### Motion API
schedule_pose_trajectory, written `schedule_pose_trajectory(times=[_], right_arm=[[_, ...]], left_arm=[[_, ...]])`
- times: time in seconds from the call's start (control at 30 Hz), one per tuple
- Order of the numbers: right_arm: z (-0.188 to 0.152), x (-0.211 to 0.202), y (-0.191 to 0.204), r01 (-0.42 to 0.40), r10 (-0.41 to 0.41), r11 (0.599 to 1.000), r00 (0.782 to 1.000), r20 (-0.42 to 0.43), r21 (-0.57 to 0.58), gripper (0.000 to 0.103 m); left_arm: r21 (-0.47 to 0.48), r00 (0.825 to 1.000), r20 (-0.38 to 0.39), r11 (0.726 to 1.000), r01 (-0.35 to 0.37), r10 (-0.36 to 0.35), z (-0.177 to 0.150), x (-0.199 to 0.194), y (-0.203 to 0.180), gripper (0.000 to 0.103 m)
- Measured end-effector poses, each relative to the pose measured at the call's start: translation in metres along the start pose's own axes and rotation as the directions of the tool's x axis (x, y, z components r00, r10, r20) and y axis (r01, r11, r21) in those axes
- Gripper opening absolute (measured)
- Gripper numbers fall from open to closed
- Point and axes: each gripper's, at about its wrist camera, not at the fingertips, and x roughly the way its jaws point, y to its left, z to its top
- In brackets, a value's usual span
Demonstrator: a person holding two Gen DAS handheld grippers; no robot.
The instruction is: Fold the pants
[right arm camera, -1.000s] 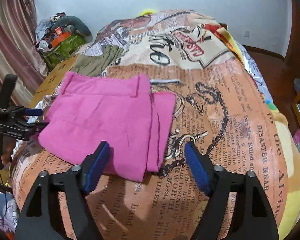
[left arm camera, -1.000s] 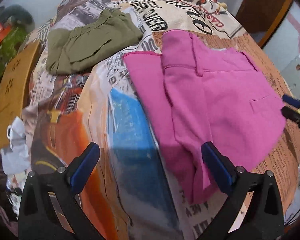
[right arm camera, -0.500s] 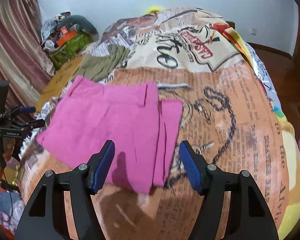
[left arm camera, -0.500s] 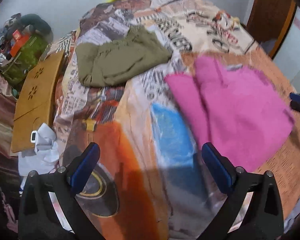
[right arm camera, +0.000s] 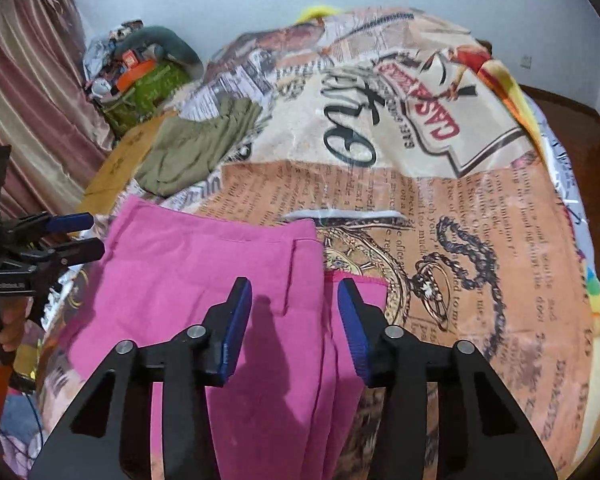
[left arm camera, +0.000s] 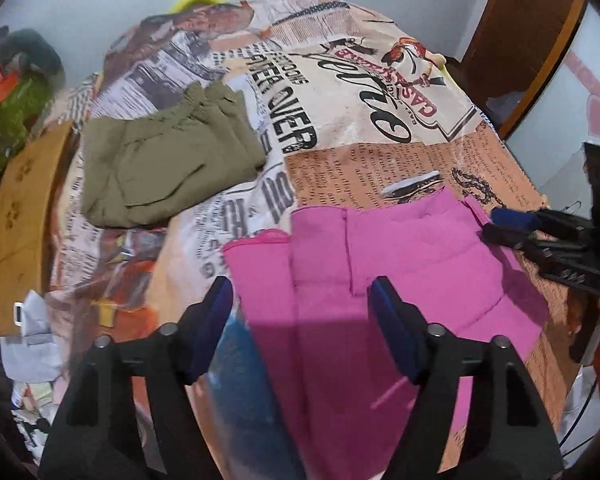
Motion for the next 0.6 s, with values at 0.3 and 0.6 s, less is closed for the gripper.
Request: schedule_pose_trajectory(times=[0.3,0.6], right_arm=[[0.001,0.012,-0.003,-0.075,0.075,0.997,0.997,-0.013,0.023,0.027],[-0.005,0.014,0.013,0.07,-0.066,0.988,0.997,0.035,-0.141,0.011]], left_arm=[[-0.044,0.998,-0.038,0.998,0.043,-0.045,-0.001,0.028,-0.001,0.065],[-0.036,1.0,0.011,0.999,-0.001,0.002,-0.007,0.027,-0.004,0.056]])
